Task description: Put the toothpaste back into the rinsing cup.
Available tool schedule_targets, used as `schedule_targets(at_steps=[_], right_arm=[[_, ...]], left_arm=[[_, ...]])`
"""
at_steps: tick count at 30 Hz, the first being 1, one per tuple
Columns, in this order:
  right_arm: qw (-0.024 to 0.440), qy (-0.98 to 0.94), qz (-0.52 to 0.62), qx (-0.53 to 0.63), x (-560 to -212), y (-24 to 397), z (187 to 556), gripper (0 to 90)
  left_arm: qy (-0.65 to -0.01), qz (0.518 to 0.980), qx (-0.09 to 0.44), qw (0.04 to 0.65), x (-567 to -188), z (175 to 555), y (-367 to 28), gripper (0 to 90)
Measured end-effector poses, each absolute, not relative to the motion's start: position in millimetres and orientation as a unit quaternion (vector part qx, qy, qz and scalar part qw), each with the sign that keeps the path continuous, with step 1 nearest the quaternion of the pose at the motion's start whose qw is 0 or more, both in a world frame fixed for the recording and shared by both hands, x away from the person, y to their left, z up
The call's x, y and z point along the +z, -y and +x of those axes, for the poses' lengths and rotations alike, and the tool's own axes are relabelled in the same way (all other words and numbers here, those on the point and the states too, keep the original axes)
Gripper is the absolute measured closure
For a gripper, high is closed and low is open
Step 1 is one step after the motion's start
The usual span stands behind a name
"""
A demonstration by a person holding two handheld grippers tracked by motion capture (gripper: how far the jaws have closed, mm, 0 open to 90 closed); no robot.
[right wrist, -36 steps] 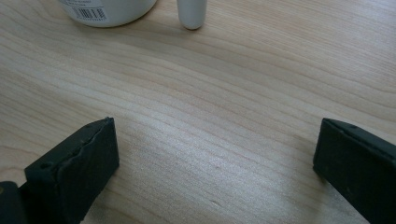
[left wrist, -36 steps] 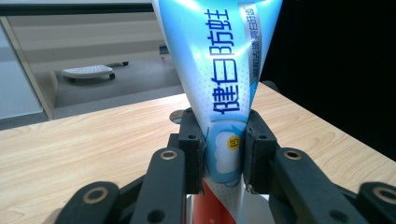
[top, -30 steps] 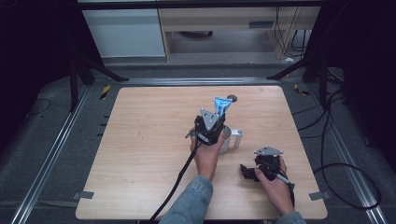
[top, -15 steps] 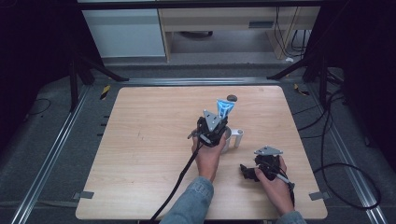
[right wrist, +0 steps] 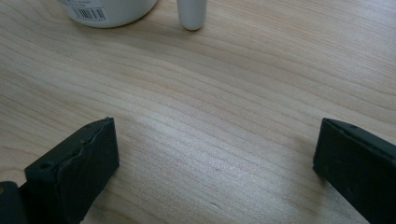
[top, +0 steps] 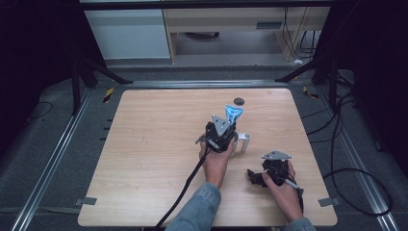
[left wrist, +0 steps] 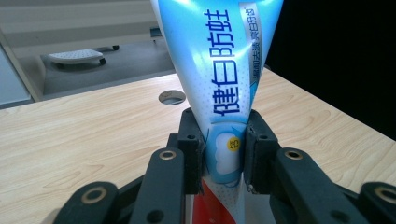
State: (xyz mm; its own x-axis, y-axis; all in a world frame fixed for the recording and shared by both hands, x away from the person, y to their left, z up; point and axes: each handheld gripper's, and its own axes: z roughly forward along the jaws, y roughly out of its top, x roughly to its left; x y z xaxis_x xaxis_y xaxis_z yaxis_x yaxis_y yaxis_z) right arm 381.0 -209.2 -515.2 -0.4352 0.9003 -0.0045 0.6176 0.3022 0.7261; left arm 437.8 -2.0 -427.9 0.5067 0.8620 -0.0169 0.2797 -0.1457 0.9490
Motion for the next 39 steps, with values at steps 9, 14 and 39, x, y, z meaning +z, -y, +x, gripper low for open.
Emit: schedule_targets(at_steps=[9,14,39], right_arm=[[0.212,-0.779,0.487,0.334,-515.2,209.2,381.0,0.4],[0.212,-0.779,0.487,0.334,-515.2,209.2,381.0,0.4],[0.212,-0.779,0.487,0.334,-515.3,209.1,381.2,0.4]], left_arm=[[-0.412,0.703,0.282,0.507,-428.9,436.7,0.7,71.6],[-0.416,0.704,0.278,0.504,-429.0,436.7,0.2,71.4],[-0.432,0.712,0.263,0.487,-424.2,441.7,0.0,69.0]])
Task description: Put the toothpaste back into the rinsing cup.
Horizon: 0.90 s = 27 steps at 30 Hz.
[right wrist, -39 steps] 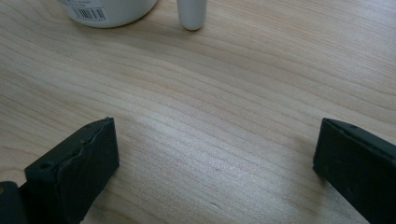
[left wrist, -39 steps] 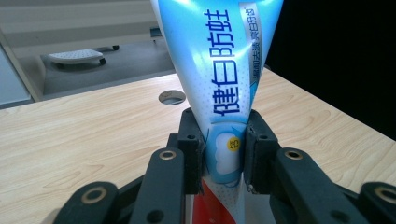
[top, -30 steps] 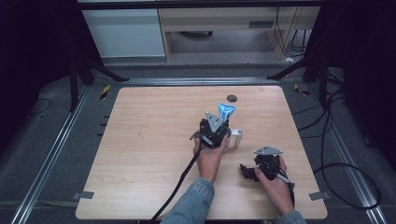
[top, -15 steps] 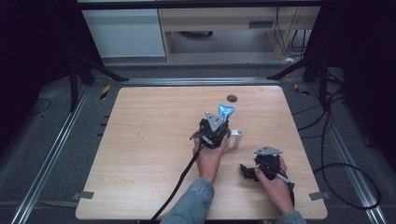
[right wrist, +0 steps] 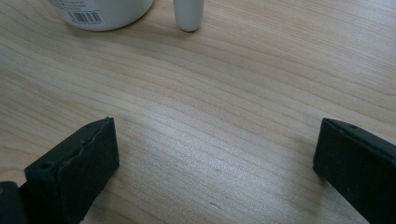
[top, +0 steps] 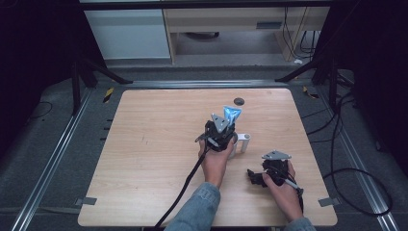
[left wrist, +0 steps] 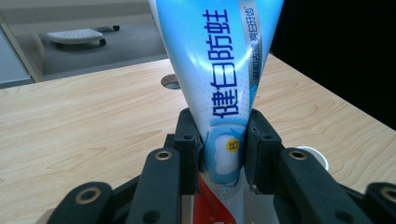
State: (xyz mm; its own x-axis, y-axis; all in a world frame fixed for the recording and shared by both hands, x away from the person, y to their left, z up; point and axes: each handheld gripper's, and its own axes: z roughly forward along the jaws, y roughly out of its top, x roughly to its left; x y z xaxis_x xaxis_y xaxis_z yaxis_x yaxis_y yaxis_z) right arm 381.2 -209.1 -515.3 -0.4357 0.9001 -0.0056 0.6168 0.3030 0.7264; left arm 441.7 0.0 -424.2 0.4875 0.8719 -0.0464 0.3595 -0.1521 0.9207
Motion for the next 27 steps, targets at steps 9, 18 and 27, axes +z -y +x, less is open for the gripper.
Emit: schedule_targets(at_steps=[9,18,27], right_arm=[[0.212,-0.779,0.487,0.334,-515.2,209.1,381.2,0.4],[0.212,-0.779,0.487,0.334,-515.2,209.0,381.3,0.4],[0.212,-0.781,0.484,0.333,-515.3,209.0,381.1,0.4]], left_arm=[[-0.436,0.71,0.264,0.486,-420.2,442.3,-5.2,62.7],[-0.438,0.714,0.259,0.481,-419.4,442.8,-5.8,49.6],[-0.434,0.723,0.258,0.471,-418.7,440.4,-4.9,38.6]])
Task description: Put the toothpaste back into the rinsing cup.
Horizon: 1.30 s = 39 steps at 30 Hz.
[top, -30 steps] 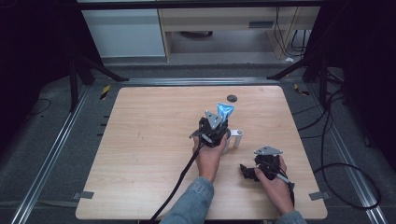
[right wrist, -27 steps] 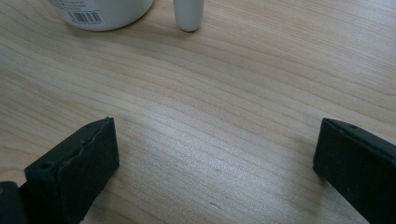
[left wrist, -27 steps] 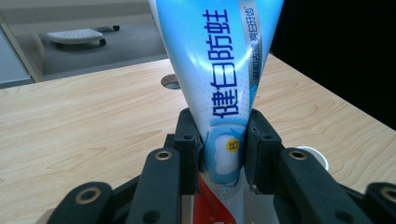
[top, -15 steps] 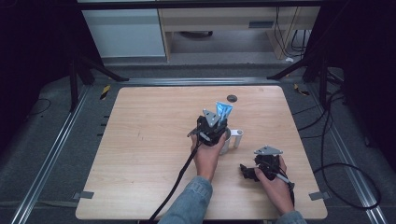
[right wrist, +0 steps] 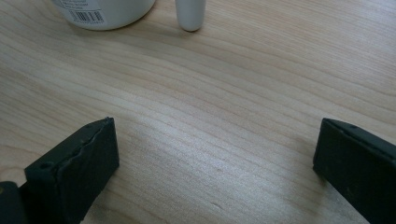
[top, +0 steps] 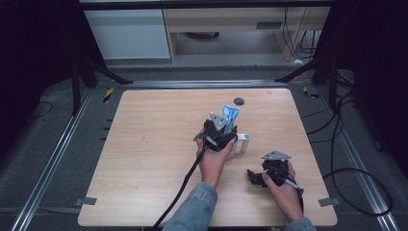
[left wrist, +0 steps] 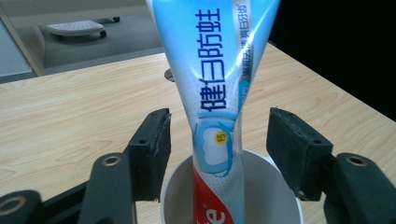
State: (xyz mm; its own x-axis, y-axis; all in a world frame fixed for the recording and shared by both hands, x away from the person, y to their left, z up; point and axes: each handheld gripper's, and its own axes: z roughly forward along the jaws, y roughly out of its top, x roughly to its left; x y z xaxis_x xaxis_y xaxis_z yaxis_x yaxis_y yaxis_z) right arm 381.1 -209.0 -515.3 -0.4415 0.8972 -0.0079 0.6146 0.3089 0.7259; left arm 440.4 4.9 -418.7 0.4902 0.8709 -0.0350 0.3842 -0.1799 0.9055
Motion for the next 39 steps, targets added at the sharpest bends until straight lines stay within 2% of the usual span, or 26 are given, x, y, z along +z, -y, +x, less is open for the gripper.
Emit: schedule_targets(at_steps=[4,9,18,39], right_arm=[[0.211,-0.781,0.484,0.333,-515.2,209.0,381.1,0.4],[0.211,-0.781,0.484,0.333,-515.3,209.0,381.1,0.4],[0.214,-0.785,0.479,0.331,-515.4,209.7,381.7,0.4],[0.211,-0.78,0.486,0.334,-515.2,208.5,381.4,0.4]], left_arm=[[-0.437,0.727,0.249,0.467,-416.6,440.5,-8.6,33.1],[-0.443,0.728,0.224,0.473,-412.8,440.0,-13.7,21.5],[-0.428,0.751,0.198,0.462,-406.3,438.8,-18.1,7.6],[-0.386,0.795,0.198,0.424,-390.9,437.5,-26.7,5.1]])
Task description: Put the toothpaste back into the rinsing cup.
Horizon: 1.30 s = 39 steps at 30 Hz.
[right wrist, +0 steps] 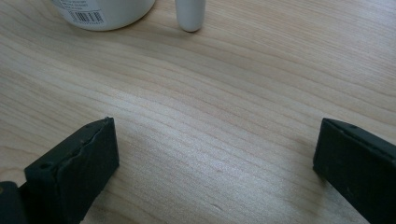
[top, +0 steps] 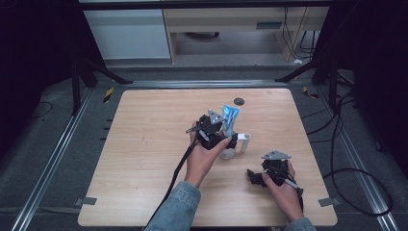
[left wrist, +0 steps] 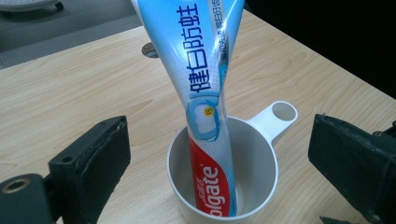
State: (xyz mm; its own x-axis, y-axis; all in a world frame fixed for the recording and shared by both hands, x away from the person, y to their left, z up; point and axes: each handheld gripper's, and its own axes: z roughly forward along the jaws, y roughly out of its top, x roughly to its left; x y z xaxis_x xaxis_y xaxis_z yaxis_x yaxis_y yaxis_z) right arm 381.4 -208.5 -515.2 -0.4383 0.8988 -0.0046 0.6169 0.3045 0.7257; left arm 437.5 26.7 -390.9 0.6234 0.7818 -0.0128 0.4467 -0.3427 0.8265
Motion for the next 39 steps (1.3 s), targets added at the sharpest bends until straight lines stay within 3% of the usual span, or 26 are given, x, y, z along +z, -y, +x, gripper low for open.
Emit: schedule_targets(at_steps=[21,39], right_arm=[[0.211,-0.779,0.486,0.334,-515.2,208.5,381.4,0.4],[0.211,-0.779,0.487,0.333,-515.2,208.2,381.1,0.4]], left_arm=[[-0.381,0.807,0.198,0.405,-384.6,430.5,-46.0,5.2],[-0.385,0.827,0.219,0.347,-397.0,424.2,-98.6,5.6]])
